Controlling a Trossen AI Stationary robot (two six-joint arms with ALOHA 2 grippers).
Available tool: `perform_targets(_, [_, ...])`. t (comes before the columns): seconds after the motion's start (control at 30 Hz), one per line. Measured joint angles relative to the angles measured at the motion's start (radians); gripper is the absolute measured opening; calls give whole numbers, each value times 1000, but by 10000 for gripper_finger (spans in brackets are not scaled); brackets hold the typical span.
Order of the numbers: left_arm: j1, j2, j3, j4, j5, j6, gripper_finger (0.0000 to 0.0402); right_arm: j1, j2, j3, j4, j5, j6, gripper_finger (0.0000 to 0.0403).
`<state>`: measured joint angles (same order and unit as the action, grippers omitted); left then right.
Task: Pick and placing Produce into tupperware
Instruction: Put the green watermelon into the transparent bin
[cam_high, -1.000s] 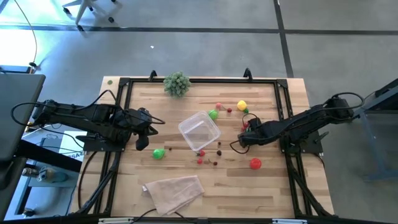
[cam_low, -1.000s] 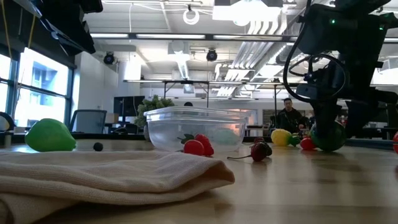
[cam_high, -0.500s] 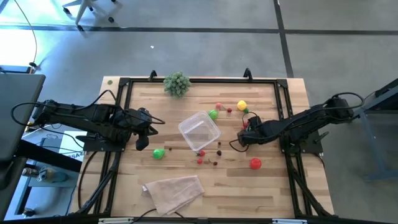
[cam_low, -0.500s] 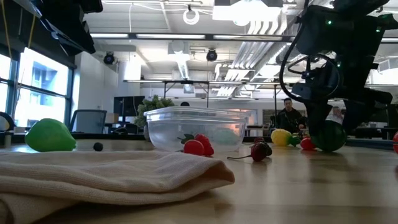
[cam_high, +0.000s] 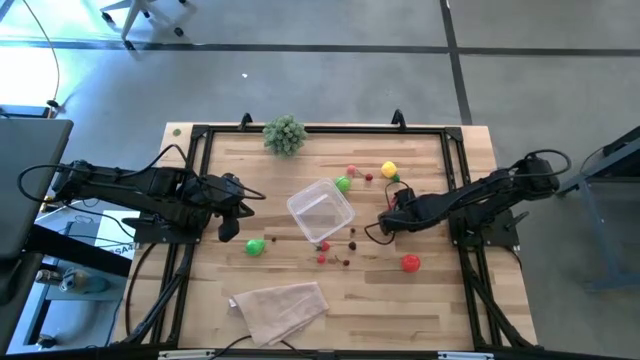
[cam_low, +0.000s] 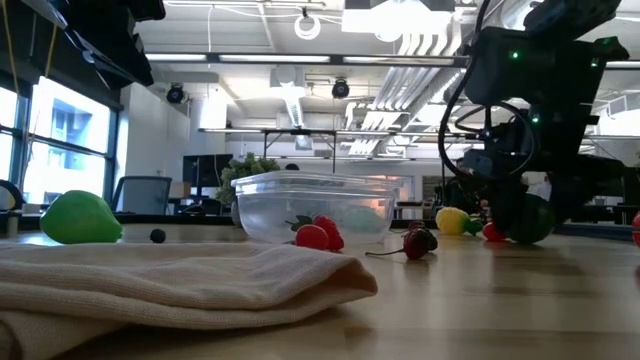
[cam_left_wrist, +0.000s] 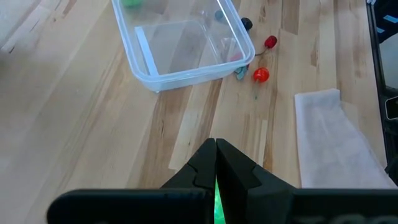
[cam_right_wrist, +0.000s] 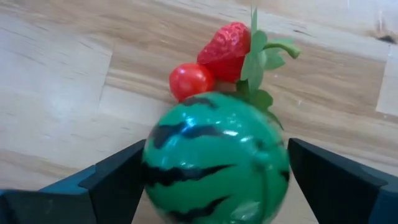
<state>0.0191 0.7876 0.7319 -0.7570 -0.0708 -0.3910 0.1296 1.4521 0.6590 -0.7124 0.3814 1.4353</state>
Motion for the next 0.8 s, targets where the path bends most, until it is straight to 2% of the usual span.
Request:
perform_targets(0.3, [0,0,0,0,0,0,1,-12,0,0,19,-6,-22,362])
perform_targets(0.8, [0,0,0,0,0,0,1,-12,0,1,56,-5,-49,312])
